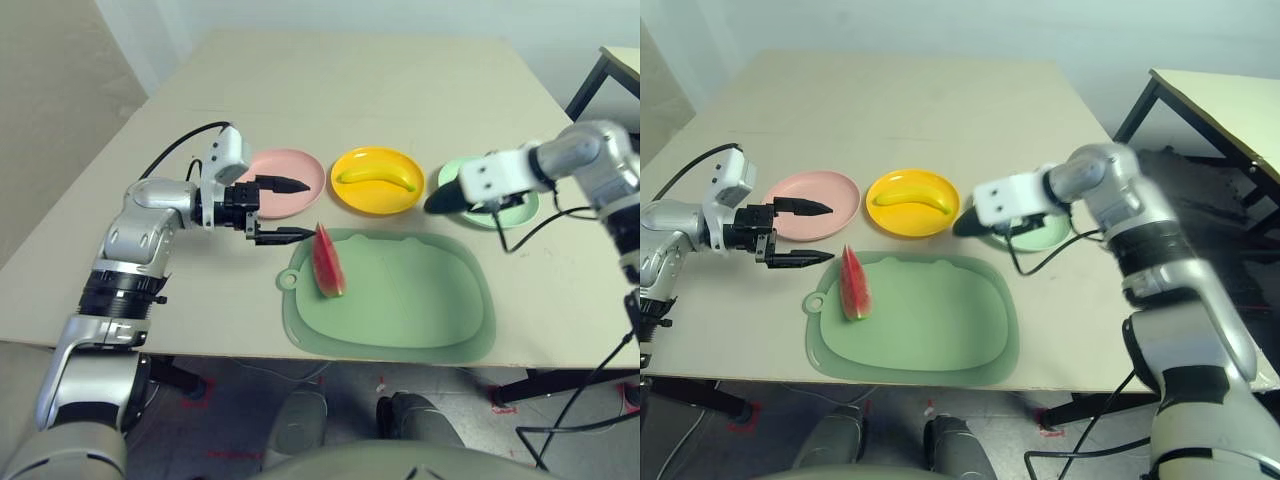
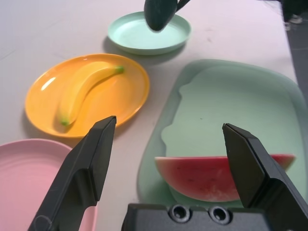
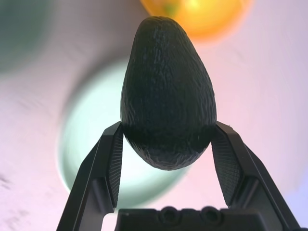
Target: Place the fruits into color-matched plates.
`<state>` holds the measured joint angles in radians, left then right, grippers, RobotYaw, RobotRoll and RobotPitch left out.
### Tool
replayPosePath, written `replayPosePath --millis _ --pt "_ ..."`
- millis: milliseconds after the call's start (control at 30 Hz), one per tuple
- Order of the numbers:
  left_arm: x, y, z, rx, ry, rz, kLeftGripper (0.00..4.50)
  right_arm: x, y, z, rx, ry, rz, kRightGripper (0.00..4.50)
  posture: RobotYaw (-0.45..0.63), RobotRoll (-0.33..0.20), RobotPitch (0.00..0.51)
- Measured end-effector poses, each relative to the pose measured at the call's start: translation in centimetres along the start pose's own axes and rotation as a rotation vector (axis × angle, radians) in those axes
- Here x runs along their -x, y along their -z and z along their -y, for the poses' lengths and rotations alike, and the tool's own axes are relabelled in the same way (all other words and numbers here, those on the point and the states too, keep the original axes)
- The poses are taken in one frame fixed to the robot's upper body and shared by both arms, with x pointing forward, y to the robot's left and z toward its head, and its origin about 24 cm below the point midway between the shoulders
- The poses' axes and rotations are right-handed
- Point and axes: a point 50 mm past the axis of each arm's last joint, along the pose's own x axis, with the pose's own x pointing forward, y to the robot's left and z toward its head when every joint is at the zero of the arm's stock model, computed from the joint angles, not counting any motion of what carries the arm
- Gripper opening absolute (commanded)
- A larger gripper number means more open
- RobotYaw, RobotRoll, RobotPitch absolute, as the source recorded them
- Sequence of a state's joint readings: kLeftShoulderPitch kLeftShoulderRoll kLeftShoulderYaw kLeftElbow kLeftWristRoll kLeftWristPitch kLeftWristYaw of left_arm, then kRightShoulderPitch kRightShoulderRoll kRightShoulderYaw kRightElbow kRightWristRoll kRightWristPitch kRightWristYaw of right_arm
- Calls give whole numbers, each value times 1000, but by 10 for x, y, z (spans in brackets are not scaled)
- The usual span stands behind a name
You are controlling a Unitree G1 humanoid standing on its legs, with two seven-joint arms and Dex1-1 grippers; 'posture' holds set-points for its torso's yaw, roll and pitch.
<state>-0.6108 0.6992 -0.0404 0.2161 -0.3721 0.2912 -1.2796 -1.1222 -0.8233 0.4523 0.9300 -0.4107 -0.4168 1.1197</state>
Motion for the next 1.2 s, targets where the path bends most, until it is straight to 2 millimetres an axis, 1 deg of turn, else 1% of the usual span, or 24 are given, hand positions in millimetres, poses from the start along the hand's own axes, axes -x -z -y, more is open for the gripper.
replayPosePath --millis 100,200,300,467,533,600,633,733,833,900,1000,1067,1133,1200 --pt "0 1 0 -1 -8 -9 4500 -5 21 -12 -69 13 -69 2913 187 0 83" --pt "1 1 -1 -8 -12 -19 4500 -11 35 -25 -108 -5 -126 2913 190 0 85" --pt "2 0 -1 -13 -13 -24 4500 -16 37 -29 -116 -15 -129 2913 189 0 88" --pt "3 -1 2 -56 19 -20 4500 -19 35 -30 -111 -15 -117 2913 190 0 89" --pt "4 -1 3 -77 35 -21 4500 -20 34 -30 -108 -15 -112 3673 190 0 89" --pt "4 -2 4 -99 46 -29 4500 -21 33 -30 -108 -14 -109 4331 190 0 89" --pt "4 -1 4 -112 51 -38 4500 -20 33 -30 -111 -11 -106 4471 190 0 89" --pt "4 0 1 -144 65 -67 4500 -20 34 -32 -122 -4 -92 4471 190 0 84" --pt "4 -4 -2 -195 87 -78 4500 -18 35 -34 -135 0 -77 4471 199 0 83" --pt "2 -7 -4 -241 118 -70 4500 -15 35 -31 -158 17 -50 4471 202 0 82" --pt "-4 -15 -4 -340 199 -51 4500 -7 26 -23 -256 59 65 4471 203 0 80" --pt "-9 -21 -4 -405 245 -45 4500 -4 14 -20 -309 77 163 4471 207 0 78" --pt "-12 -26 -6 -477 286 -68 4500 -1 2 -20 -398 90 274 4471 207 0 78" --pt "-16 -31 -9 -539 328 -96 4500 4 -13 -26 -500 75 404 4471 206 0 76"
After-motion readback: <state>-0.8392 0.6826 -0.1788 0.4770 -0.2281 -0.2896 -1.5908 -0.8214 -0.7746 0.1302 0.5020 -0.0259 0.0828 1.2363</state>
